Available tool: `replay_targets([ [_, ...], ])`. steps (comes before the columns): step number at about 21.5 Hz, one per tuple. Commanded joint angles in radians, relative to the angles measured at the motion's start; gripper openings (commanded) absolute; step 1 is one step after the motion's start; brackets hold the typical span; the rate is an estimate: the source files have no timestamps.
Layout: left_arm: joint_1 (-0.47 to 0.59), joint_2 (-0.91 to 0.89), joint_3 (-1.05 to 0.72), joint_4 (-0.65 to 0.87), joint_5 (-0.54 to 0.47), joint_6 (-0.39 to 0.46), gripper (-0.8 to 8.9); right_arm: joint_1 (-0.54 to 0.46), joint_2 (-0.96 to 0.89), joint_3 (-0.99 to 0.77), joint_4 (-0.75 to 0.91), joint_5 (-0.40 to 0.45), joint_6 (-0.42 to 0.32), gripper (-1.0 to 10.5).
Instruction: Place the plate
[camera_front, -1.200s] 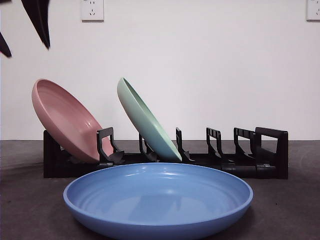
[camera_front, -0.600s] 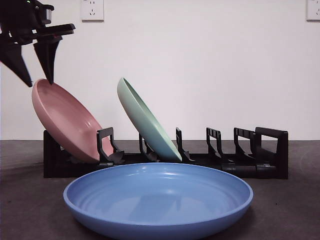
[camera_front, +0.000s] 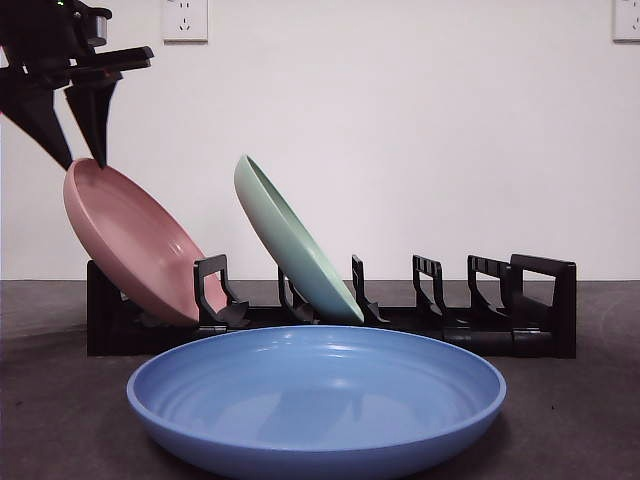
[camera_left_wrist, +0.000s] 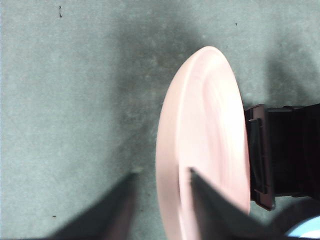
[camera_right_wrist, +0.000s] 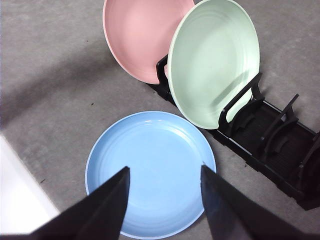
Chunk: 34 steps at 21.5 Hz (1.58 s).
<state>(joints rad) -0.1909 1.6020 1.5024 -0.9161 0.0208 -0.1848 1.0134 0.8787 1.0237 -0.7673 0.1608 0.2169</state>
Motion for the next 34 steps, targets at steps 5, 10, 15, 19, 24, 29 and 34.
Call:
replay_targets([
  [5, -0.001, 0.045, 0.028, 0.003, -0.006, 0.012, 2.41, 0.010, 0.008, 0.006, 0.007, 0.005, 0.012, 2.2],
  [10, -0.001, 0.046, 0.028, 0.003, -0.006, 0.013, 0.16, 0.010, 0.008, 0.006, 0.007, 0.005, 0.013, 2.2],
  [15, 0.000, 0.046, 0.076, -0.062, -0.024, 0.049, 0.16, 0.010, 0.007, 0.006, 0.005, 0.005, 0.015, 2.2],
  [19, 0.002, 0.045, 0.196, -0.190, -0.154, 0.093, 0.16, 0.010, 0.007, 0.006, 0.003, 0.005, 0.015, 2.2],
  [24, 0.022, 0.000, 0.297, -0.282, -0.175, 0.106, 0.16, 0.010, 0.006, 0.006, -0.003, 0.005, 0.014, 2.2],
  [29, 0.037, -0.090, 0.294, -0.362, -0.175, 0.106, 0.16, 0.010, 0.002, 0.006, -0.028, 0.007, 0.011, 2.2],
  [34, 0.040, -0.223, 0.239, -0.377, -0.167, 0.089, 0.16, 0.010, -0.011, 0.006, -0.027, 0.063, 0.011, 2.2],
])
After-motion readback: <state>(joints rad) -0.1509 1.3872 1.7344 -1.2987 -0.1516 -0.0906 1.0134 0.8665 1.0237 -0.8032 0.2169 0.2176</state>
